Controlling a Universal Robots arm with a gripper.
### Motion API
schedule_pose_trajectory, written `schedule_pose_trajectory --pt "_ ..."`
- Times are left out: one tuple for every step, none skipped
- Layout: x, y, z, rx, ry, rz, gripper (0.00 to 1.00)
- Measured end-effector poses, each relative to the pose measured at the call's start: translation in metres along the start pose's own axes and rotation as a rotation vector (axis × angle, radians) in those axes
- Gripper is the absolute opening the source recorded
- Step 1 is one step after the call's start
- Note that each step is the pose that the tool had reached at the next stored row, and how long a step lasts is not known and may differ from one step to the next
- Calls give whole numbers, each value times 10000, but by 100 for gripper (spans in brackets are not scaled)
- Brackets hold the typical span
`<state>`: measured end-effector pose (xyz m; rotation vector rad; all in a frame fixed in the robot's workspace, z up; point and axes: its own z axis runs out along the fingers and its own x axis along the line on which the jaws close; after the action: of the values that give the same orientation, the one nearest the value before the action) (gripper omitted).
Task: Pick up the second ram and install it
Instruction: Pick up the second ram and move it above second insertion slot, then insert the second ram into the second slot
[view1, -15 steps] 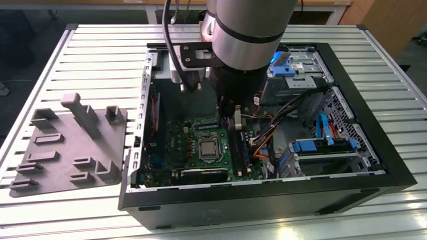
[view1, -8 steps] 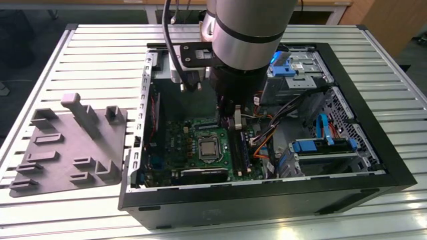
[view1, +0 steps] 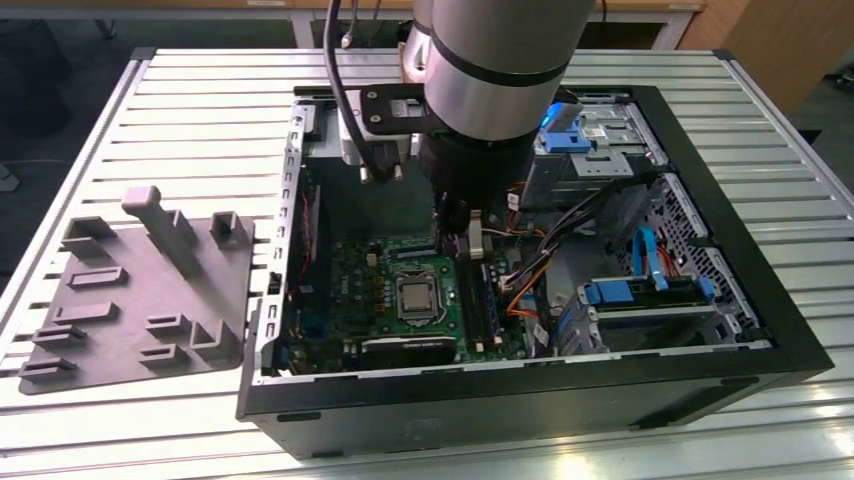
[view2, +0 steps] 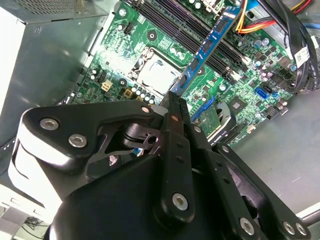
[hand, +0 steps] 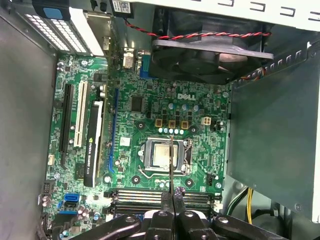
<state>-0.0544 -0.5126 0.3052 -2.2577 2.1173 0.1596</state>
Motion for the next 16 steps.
schedule_pose_trajectory --pt "0 0 0 0 0 0 11" --pt "0 0 0 1 0 4 11" --pt "0 0 0 1 0 7 11" --pt "0 0 0 1 0 7 11" --pt "0 0 0 1 -1 8 11" --pt "0 0 0 1 0 8 11" --pt "0 0 0 1 0 8 11" --pt "0 0 0 2 0 9 11" --pt "0 0 0 1 0 8 11" --pt "0 0 0 2 -1 9 11" --pt "0 0 0 1 0 9 11" --pt "0 0 0 2 -1 9 11" --pt "0 0 0 2 -1 13 11" --pt "0 0 0 4 -1 36 11" --pt "0 0 0 8 -3 75 11" --pt "0 0 0 12 -4 117 11"
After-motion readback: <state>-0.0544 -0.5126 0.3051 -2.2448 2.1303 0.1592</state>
